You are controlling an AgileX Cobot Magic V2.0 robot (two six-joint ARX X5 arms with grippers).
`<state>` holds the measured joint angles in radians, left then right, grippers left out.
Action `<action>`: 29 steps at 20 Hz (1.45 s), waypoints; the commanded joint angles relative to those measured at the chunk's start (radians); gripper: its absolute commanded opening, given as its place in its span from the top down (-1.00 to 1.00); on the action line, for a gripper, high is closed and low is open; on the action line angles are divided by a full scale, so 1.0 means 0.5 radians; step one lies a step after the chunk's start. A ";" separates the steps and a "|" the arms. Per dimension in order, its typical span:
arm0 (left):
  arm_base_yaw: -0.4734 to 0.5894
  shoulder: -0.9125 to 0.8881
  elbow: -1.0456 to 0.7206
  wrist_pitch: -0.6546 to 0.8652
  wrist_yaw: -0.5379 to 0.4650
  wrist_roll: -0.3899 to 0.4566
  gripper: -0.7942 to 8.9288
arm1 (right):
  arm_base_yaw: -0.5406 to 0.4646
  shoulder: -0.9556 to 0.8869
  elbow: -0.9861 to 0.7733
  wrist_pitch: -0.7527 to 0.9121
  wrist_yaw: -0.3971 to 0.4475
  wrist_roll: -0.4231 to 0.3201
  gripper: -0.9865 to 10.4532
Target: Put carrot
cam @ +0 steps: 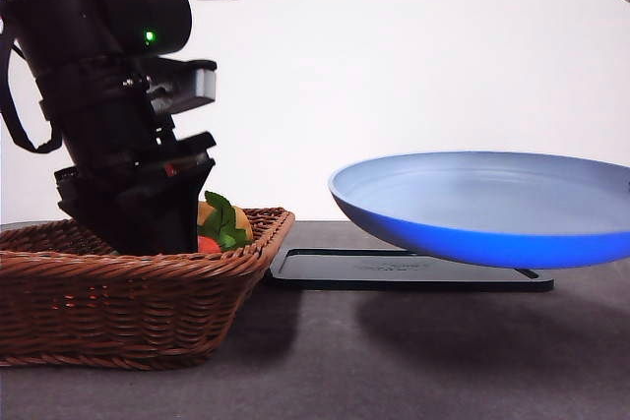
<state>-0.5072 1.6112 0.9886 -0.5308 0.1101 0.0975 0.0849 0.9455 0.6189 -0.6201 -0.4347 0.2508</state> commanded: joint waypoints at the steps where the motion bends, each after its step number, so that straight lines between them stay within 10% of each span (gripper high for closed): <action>1: -0.018 0.047 0.029 0.023 -0.005 0.024 0.27 | 0.001 0.005 0.033 0.023 -0.008 0.021 0.82; 19: -0.017 -0.377 0.040 -0.079 0.024 0.005 0.58 | 0.005 0.014 0.033 0.016 -0.008 0.101 0.82; 25: -0.159 -0.663 0.317 0.111 0.787 -0.233 0.58 | 0.143 0.037 0.033 0.021 -0.016 0.234 0.82; 29: -0.449 -0.563 0.328 0.258 0.713 -0.272 0.58 | 0.346 0.037 0.033 0.027 -0.008 0.315 0.82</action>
<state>-0.7231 1.3159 1.1484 -0.4076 0.4686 -0.0269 0.2539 0.9577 0.6189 -0.6201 -0.4347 0.3847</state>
